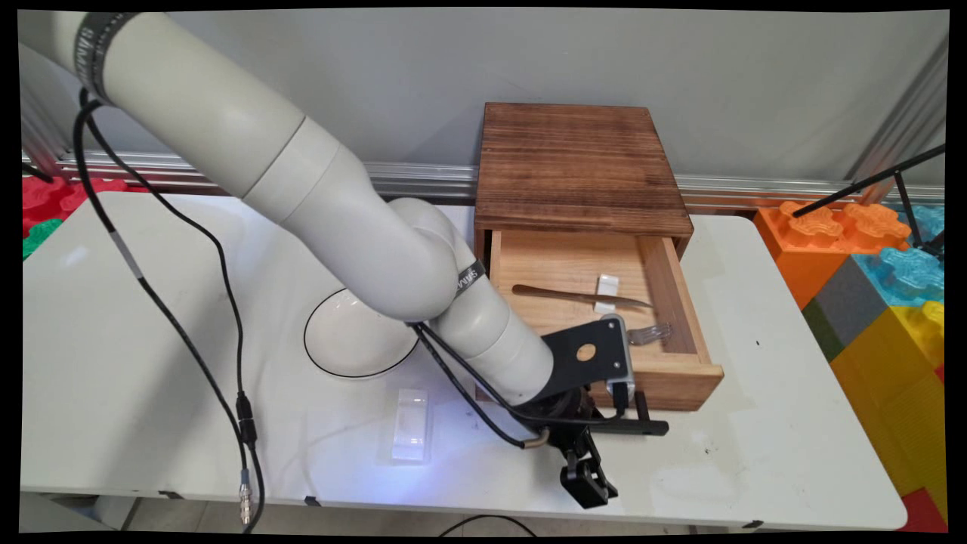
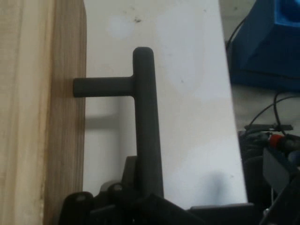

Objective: Open the drawer

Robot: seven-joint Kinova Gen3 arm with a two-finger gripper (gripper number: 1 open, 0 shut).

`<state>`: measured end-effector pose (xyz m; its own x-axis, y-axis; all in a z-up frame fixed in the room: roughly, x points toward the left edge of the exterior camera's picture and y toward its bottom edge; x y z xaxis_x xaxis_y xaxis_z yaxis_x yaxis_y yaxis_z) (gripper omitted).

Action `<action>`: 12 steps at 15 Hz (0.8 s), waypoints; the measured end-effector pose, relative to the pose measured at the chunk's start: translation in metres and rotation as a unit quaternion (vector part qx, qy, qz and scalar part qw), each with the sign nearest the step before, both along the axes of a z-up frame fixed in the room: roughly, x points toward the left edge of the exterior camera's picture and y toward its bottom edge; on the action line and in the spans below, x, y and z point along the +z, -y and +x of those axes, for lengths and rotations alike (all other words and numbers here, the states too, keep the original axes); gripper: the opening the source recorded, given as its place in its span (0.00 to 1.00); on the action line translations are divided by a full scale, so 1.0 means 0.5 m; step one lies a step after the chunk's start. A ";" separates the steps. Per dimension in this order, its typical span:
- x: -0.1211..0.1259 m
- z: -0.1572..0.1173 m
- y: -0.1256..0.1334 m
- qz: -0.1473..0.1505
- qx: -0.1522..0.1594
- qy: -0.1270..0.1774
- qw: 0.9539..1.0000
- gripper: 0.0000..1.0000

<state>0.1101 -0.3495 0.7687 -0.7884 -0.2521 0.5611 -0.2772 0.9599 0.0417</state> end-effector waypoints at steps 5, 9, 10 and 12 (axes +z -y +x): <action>0.015 -0.005 -0.027 0.006 0.001 -0.009 1.000 1.00; 0.025 -0.007 -0.041 0.008 0.002 -0.014 1.000 1.00; 0.028 -0.007 -0.044 0.009 0.002 -0.015 1.000 1.00; 0.034 -0.007 -0.050 0.010 0.002 -0.018 1.000 1.00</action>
<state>0.1066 -0.3246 0.7857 -0.7672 -0.2659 0.5837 -0.2788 0.9578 0.0698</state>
